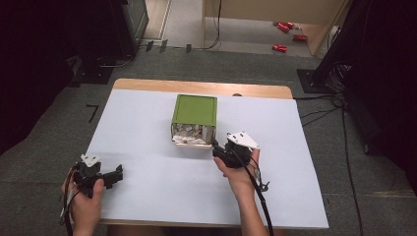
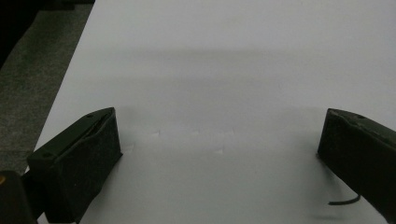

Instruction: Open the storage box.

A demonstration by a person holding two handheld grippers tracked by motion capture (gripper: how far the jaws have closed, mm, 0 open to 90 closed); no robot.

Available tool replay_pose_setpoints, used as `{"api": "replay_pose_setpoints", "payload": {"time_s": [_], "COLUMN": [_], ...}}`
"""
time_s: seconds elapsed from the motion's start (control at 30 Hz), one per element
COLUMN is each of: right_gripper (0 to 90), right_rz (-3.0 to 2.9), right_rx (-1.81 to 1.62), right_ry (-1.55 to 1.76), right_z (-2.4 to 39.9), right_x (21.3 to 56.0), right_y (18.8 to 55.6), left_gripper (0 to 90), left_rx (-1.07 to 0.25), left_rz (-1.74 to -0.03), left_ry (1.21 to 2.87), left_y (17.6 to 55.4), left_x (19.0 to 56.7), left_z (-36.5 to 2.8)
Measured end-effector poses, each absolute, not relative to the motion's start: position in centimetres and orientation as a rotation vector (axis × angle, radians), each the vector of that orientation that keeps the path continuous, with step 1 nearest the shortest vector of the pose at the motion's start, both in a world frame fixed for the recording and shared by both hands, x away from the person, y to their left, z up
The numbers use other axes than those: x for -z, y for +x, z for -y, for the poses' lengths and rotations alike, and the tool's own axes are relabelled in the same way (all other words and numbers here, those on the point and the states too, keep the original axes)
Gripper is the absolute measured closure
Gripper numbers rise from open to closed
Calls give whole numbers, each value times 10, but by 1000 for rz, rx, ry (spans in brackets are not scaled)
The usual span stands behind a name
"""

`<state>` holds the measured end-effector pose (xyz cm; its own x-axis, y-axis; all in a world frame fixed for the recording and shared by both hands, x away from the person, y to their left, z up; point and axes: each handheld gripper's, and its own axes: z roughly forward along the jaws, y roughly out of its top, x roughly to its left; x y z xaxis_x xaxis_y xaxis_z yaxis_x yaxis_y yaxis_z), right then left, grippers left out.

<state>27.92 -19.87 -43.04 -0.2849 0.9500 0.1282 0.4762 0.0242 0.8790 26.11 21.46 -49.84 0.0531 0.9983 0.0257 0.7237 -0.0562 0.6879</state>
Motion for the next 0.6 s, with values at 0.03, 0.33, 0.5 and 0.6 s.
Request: {"api": "replay_pose_setpoints", "payload": {"time_s": [0.03,0.33,0.5,0.6], "right_gripper": [455,546,572,578], "right_rz": [-1801,-1806,-1813,-1824], "right_rx": [-1205,-1196,-1199,-1191], "right_ry": [1445,1443,1472,1471], "right_z": [197,186,180,175], "right_x": [431,435,440,442], "right_y": [280,283,287,289], "left_gripper": [0,0,0,0], "left_rx": [-713,-713,-714,-714], "left_rz": [-1721,-1721,-1721,-1721], "left_ry": [1834,1834,1834,1835], "left_y": [261,261,261,261], "left_x": [498,498,498,498], "left_z": [-215,-215,-215,-215]}}
